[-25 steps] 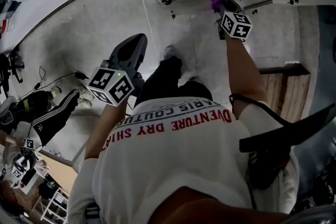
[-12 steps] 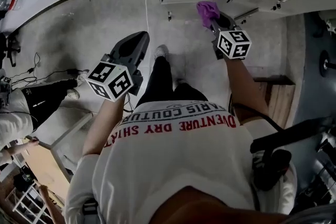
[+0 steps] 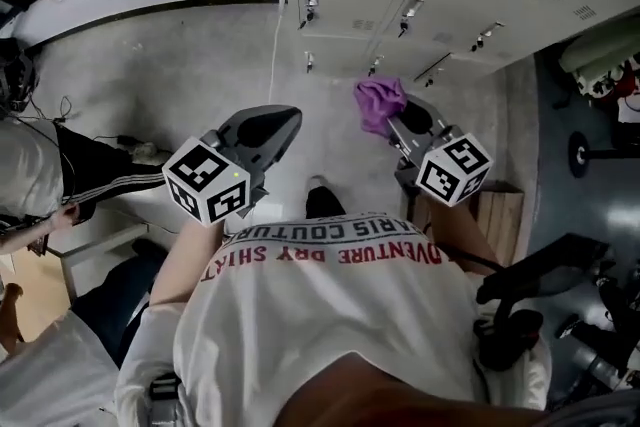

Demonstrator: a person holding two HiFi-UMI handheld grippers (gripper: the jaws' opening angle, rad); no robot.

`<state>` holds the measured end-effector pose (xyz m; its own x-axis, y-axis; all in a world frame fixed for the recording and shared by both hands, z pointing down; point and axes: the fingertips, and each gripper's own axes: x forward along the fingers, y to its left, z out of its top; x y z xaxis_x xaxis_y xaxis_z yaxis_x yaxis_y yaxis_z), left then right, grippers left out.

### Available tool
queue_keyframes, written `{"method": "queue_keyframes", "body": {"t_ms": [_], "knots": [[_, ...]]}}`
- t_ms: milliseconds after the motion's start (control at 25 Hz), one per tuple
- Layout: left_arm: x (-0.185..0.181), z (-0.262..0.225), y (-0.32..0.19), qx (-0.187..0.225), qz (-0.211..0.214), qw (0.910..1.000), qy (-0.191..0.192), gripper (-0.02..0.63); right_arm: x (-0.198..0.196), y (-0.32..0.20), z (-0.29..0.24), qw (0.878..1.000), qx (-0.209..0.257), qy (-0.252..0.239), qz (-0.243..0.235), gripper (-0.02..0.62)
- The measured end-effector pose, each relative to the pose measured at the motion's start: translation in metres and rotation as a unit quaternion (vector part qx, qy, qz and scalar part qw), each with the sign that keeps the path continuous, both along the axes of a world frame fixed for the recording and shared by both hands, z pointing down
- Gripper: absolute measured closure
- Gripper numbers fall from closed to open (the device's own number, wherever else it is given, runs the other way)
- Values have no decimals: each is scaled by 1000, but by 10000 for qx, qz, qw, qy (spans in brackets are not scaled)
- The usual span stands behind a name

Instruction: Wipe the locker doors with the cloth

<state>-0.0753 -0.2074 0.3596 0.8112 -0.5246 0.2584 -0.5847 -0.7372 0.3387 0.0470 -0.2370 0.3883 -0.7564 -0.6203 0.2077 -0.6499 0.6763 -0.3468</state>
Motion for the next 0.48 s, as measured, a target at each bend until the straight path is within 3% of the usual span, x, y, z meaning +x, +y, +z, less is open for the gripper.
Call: {"method": "queue_keyframes", "body": {"t_ms": [200,480], "knots": [[8,-12,85,231,222,9995,34,606,0,92,-32,9994,284,-160,152,538],[6,-28,255,450,349,9983,139,606,-16,270,-47,9989,373,-254,122,538]]}}
